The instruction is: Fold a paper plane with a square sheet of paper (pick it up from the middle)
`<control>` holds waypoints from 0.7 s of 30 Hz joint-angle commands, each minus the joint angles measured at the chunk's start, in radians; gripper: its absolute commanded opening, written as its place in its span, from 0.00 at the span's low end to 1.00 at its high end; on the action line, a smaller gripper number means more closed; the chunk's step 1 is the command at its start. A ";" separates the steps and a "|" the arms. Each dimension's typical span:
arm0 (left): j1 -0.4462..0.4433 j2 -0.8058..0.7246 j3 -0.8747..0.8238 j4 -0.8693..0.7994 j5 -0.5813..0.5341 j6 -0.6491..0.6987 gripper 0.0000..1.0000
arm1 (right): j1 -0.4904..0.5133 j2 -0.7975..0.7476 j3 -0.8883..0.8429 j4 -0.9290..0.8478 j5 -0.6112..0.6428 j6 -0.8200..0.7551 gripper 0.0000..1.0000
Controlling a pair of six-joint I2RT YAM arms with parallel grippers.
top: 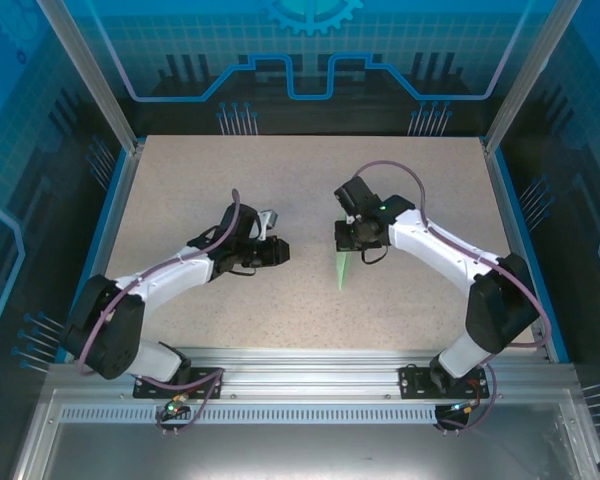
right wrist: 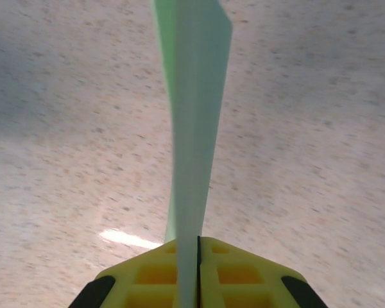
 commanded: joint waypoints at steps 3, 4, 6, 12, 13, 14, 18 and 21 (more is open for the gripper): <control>0.012 -0.094 -0.057 0.015 -0.125 -0.034 0.22 | 0.107 0.129 0.198 -0.418 0.374 0.012 0.09; 0.012 -0.110 -0.065 0.015 -0.143 -0.038 0.23 | 0.125 0.162 0.230 -0.462 0.417 0.026 0.09; 0.012 -0.137 -0.078 0.011 -0.176 -0.042 0.22 | 0.149 0.223 0.272 -0.498 0.444 0.036 0.09; 0.014 -0.228 -0.113 -0.033 -0.307 -0.066 0.23 | 0.212 0.392 0.376 -0.508 0.409 0.064 0.10; 0.014 -0.241 -0.120 -0.045 -0.337 -0.077 0.23 | 0.222 0.427 0.397 -0.508 0.394 0.065 0.11; 0.015 -0.254 -0.126 -0.052 -0.357 -0.083 0.24 | 0.231 0.459 0.417 -0.510 0.381 0.066 0.11; 0.017 -0.291 -0.141 -0.081 -0.399 -0.098 0.25 | 0.272 0.576 0.506 -0.495 0.293 0.069 0.15; 0.017 -0.302 -0.152 -0.091 -0.405 -0.101 0.26 | 0.302 0.631 0.560 -0.464 0.227 0.063 0.20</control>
